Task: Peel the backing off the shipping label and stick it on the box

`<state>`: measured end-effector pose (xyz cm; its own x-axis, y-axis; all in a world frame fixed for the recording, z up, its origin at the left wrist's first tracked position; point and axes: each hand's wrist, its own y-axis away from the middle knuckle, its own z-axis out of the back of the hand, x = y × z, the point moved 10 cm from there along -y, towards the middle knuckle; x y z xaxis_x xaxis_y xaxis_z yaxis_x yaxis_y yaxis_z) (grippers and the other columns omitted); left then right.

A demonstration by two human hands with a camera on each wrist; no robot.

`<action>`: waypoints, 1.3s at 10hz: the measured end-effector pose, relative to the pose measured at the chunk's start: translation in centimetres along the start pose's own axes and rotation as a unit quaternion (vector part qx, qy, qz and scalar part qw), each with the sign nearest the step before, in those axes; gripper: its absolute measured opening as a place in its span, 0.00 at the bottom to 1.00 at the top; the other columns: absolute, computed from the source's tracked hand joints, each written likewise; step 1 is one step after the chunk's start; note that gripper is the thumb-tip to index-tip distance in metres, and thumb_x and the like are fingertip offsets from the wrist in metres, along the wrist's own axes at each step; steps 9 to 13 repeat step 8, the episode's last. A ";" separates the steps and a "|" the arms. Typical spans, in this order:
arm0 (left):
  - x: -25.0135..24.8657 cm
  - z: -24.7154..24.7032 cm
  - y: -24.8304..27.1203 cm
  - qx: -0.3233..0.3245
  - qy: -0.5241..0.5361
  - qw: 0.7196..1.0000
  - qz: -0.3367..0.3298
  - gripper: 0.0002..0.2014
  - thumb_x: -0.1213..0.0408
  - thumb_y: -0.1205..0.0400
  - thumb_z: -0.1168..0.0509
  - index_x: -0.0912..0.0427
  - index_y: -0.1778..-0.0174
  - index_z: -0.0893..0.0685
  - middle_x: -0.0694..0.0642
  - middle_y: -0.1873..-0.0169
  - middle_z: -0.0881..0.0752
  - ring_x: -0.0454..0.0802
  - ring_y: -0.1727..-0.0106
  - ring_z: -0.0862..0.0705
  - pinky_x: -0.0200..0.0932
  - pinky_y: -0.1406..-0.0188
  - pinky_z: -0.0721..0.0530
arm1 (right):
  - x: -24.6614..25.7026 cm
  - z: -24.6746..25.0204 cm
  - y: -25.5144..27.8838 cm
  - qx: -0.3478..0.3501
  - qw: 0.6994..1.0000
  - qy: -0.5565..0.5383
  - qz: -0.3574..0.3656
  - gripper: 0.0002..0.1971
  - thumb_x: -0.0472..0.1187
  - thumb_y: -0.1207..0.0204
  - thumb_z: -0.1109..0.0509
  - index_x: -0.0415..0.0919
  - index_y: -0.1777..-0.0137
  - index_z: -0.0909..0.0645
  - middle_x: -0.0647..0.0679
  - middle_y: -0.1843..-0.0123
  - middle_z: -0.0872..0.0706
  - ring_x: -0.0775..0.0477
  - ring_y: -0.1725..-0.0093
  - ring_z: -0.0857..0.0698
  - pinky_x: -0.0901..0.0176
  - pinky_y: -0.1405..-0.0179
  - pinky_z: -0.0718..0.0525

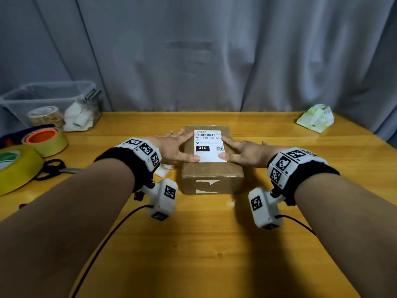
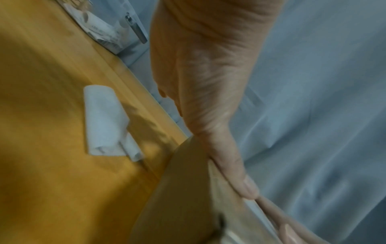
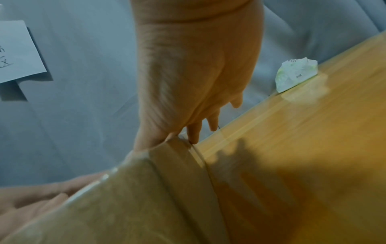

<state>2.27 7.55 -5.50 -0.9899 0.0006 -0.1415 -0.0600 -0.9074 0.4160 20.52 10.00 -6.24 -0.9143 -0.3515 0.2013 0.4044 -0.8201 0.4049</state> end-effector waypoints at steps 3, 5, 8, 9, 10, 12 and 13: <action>1.2 3.2 -3.4 -0.055 -0.042 0.996 0.063 0.49 0.26 0.31 0.46 0.44 0.17 0.55 0.52 0.16 0.49 0.60 0.15 0.53 0.71 0.20 0.56 | -0.3 3.3 -4.5 -0.036 0.999 -0.019 -0.024 0.39 0.68 0.24 0.46 0.57 0.17 0.55 0.50 0.14 0.45 0.40 0.16 0.41 0.35 0.18 0.48; 1.1 3.4 -3.2 -0.055 -0.052 0.995 0.067 0.48 0.27 0.30 0.46 0.46 0.17 0.52 0.53 0.16 0.44 0.61 0.16 0.48 0.69 0.20 0.50 | -0.1 3.5 -4.6 -0.042 0.999 0.003 -0.023 0.38 0.67 0.22 0.48 0.56 0.16 0.56 0.46 0.15 0.41 0.39 0.18 0.38 0.43 0.19 0.39; 0.1 8.6 0.4 -0.173 -0.036 0.984 0.030 0.41 0.32 0.24 0.48 0.60 0.23 0.32 0.62 0.24 0.27 0.63 0.24 0.29 0.59 0.24 0.32 | 2.6 9.2 -0.4 -0.197 0.977 0.077 -0.014 0.28 0.54 0.18 0.43 0.39 0.24 0.33 0.39 0.27 0.22 0.36 0.29 0.23 0.45 0.30 0.24; 0.1 8.6 0.4 -0.173 -0.036 0.984 0.030 0.41 0.32 0.24 0.48 0.60 0.23 0.32 0.62 0.24 0.27 0.63 0.24 0.29 0.59 0.24 0.32 | 2.6 9.2 -0.4 -0.197 0.977 0.077 -0.014 0.28 0.54 0.18 0.43 0.39 0.24 0.33 0.39 0.27 0.22 0.36 0.29 0.23 0.45 0.30 0.24; 0.1 8.6 0.4 -0.173 -0.036 0.984 0.030 0.41 0.32 0.24 0.48 0.60 0.23 0.32 0.62 0.24 0.27 0.63 0.24 0.29 0.59 0.24 0.32 | 2.6 9.2 -0.4 -0.197 0.977 0.077 -0.014 0.28 0.54 0.18 0.43 0.39 0.24 0.33 0.39 0.27 0.22 0.36 0.29 0.23 0.45 0.30 0.24; 0.1 8.6 0.4 -0.173 -0.036 0.984 0.030 0.41 0.32 0.24 0.48 0.60 0.23 0.32 0.62 0.24 0.27 0.63 0.24 0.29 0.59 0.24 0.32 | 2.6 9.2 -0.4 -0.197 0.977 0.077 -0.014 0.28 0.54 0.18 0.43 0.39 0.24 0.33 0.39 0.27 0.22 0.36 0.29 0.23 0.45 0.30 0.24; 0.1 8.6 0.4 -0.173 -0.036 0.984 0.030 0.41 0.32 0.24 0.48 0.60 0.23 0.32 0.62 0.24 0.27 0.63 0.24 0.29 0.59 0.24 0.32 | 2.6 9.2 -0.4 -0.197 0.977 0.077 -0.014 0.28 0.54 0.18 0.43 0.39 0.24 0.33 0.39 0.27 0.22 0.36 0.29 0.23 0.45 0.30 0.24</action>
